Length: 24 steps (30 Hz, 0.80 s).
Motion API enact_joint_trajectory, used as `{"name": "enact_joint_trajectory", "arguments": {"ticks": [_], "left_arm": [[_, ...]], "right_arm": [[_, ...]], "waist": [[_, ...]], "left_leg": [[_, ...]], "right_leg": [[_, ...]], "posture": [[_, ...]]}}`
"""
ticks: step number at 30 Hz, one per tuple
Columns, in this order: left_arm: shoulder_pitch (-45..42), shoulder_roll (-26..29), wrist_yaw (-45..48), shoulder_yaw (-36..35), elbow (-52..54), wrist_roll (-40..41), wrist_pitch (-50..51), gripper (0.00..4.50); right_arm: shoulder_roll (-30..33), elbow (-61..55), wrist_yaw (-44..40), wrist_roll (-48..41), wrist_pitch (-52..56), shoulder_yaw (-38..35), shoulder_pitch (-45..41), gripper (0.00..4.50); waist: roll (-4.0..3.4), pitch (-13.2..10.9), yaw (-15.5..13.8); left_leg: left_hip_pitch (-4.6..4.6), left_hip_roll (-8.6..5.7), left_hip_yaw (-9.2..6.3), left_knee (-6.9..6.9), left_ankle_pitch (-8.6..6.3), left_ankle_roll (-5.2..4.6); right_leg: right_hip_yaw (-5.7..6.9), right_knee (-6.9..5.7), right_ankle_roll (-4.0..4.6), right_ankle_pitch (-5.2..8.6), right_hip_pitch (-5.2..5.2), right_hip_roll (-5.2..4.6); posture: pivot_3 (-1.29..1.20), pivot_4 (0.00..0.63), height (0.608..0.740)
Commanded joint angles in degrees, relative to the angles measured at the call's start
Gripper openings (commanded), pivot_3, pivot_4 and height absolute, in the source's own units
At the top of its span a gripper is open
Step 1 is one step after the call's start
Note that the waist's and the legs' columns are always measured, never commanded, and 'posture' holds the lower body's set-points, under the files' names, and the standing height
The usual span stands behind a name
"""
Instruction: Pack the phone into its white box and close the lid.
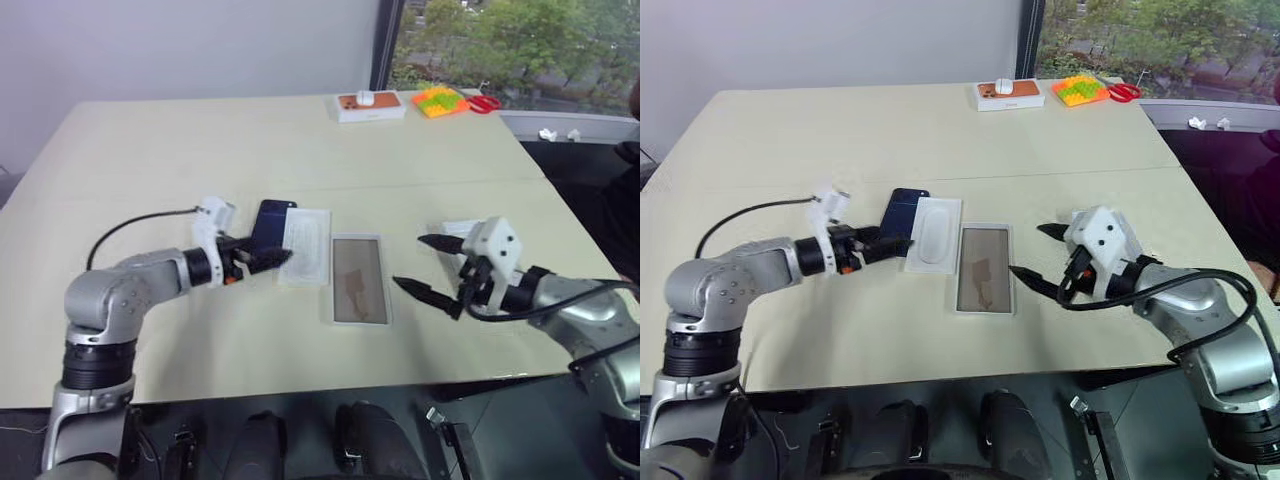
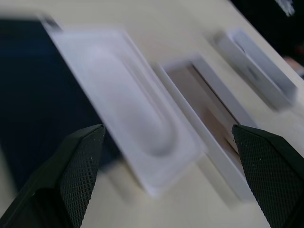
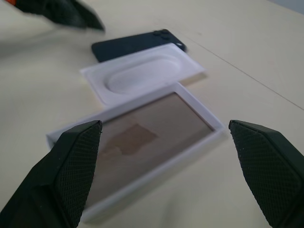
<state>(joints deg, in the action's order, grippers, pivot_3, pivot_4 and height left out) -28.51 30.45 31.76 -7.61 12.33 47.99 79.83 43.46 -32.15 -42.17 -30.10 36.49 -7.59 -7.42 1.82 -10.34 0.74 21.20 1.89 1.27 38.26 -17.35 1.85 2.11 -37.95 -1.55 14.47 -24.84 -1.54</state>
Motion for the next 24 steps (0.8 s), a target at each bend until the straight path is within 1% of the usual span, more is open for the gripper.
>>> {"name": "enact_joint_trajectory", "arguments": {"ticks": [1,3,8,11,13,16,24], "left_arm": [[-1.7,0.54,-1.67,-3.04,2.02,4.51,10.95,4.5],[-1.4,0.43,-3.37,-4.22,1.99,6.52,12.53,4.5],[-0.46,0.66,-8.29,-6.12,2.61,10.23,12.67,4.5],[-0.2,1.55,-10.8,-6.37,2.04,10.16,12.67,4.5],[-0.92,0.81,-13.48,-7.79,-0.83,7.84,12.67,4.5],[-2.11,-1.97,-16.24,-7.9,-3.2,3.7,10.01,4.5],[-2.06,-10.37,-18.07,-8.8,-5.53,0.95,9.32,4.5]], "right_arm": [[-0.38,-3.07,1.02,-1.17,0.39,-0.91,-0.14,4.47],[-0.27,-3.55,1.01,-1.42,0.33,-1.25,0.87,4.47],[-0.34,-4.04,1.64,-1.36,0.34,-0.83,1.91,4.47],[-0.33,-4.49,1.85,-1.54,0.52,-0.52,1.89,4.47],[-0.53,-4.79,2.17,-1.39,0.7,0.27,1.3,4.47],[-1.06,-5.17,2.52,-1.36,0.69,1.64,0.42,4.47],[-2.46,-5.66,3.64,-0.83,0.6,4.15,-1.38,4.47]], "waist": [[0.01,0.0,0.09],[0.01,0.0,0.07],[0.01,0.0,-0.05],[0.01,0.0,-0.08],[0.01,0.0,-0.08],[0.01,0.0,-0.15],[0.01,0.01,-0.41]], "left_leg": [[-0.01,0.0,0.0,0.0,0.0,0.0],[-0.04,-0.02,0.01,0.0,0.0,0.01],[-0.04,-0.02,-0.01,0.0,0.02,0.03],[-0.04,-0.03,0.0,0.0,0.02,0.03],[-0.03,-0.04,0.0,0.0,0.02,0.03],[-0.06,-0.06,0.0,0.0,0.02,0.03],[-0.1,-0.08,-0.01,0.05,0.02,0.04]], "right_leg": [[0.0,0.0,0.0,0.0,0.0,0.0],[0.0,-0.02,0.0,0.0,0.0,-0.01],[-0.01,-0.03,0.02,0.0,0.01,-0.03],[-0.01,-0.03,0.02,0.0,0.01,-0.07],[-0.02,-0.03,0.02,0.0,0.01,-0.07],[-0.01,-0.04,0.03,-0.01,0.02,-0.05],[-0.01,-0.03,0.04,-0.01,0.12,-0.15]], "posture": [[0.0,0.15,0.74],[0.0,0.15,0.74],[0.0,0.15,0.74],[0.0,0.15,0.74],[0.0,0.15,0.74],[0.0,0.15,0.74],[0.0,0.15,0.74]]}}
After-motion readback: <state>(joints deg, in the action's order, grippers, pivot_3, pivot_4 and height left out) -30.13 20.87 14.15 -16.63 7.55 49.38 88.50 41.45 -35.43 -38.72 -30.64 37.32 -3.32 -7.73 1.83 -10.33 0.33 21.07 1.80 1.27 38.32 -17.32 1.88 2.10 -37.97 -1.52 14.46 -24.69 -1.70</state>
